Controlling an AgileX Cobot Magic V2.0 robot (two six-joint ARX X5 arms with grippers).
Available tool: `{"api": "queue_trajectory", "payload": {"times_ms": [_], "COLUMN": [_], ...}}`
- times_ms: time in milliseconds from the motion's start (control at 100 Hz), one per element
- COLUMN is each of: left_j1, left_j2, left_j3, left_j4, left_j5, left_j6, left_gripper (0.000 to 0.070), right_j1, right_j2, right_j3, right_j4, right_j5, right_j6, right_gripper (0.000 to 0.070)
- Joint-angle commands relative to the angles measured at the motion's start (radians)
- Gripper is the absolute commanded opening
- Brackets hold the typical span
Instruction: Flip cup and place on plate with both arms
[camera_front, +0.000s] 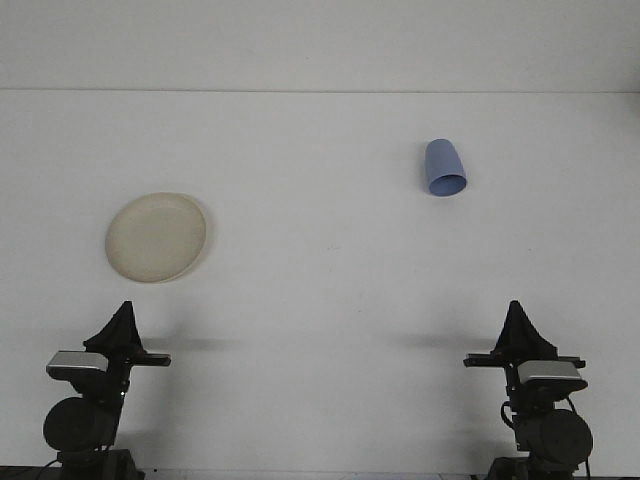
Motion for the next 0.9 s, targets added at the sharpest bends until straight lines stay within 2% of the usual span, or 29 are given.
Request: {"api": "queue_trajectory", "payload": {"times_ms": [0,120,210,240,300,400,450,620,770,890], "left_j1": [0.001,0.001,0.001,0.001,0.001,0.001,0.001,0.001,0.001,0.001], "left_j2": [-0.001,-0.001,-0.001,-0.001,-0.001,-0.001,-0.001,-0.001,-0.001,-0.001], "left_j3": [-0.018,-0.018,-0.018,-0.018,-0.018,-0.018,-0.018,-0.018,-0.018,-0.018], "left_j4": [0.01,0.01,0.01,0.01,0.01,0.01,0.01,0.01,0.01,0.01], "left_j5": [-0.006,-0.005,-0.006,-0.005,-0.006,-0.006,-0.006,-0.006,-0.006,-0.006], "left_j6": [-0.01,-0.01,-0.01,-0.01,-0.01,-0.01,-0.01,-0.01,-0.01,-0.01], "left_gripper": [0.0014,0.0014,0.0014,0.0014,0.0014,0.0014,0.0014,0.0014,0.0014,0.0014], "right_j1": [-0.001,-0.001,-0.001,-0.001,-0.001,-0.001,-0.001,-0.001,-0.014,-0.025], "right_j2": [0.051,0.225,0.383,0.436,0.544,0.71,0.785,1.033,1.241,1.399], "right_j3": [0.071,0.199,0.303,0.336,0.399,0.485,0.513,0.545,0.565,0.628], "right_j4": [-0.006,-0.02,-0.017,-0.016,-0.016,-0.005,0.021,0.227,0.398,0.46], "right_j5": [0.003,0.003,0.001,-0.008,-0.039,-0.068,-0.074,-0.073,-0.075,-0.078], "right_j6": [0.039,0.011,-0.051,-0.077,-0.117,-0.153,-0.171,-0.217,-0.225,-0.256], "right_gripper": [0.0,0.0,0.0,0.0026,0.0167,0.0491,0.0561,0.0562,0.0562,0.0562]}}
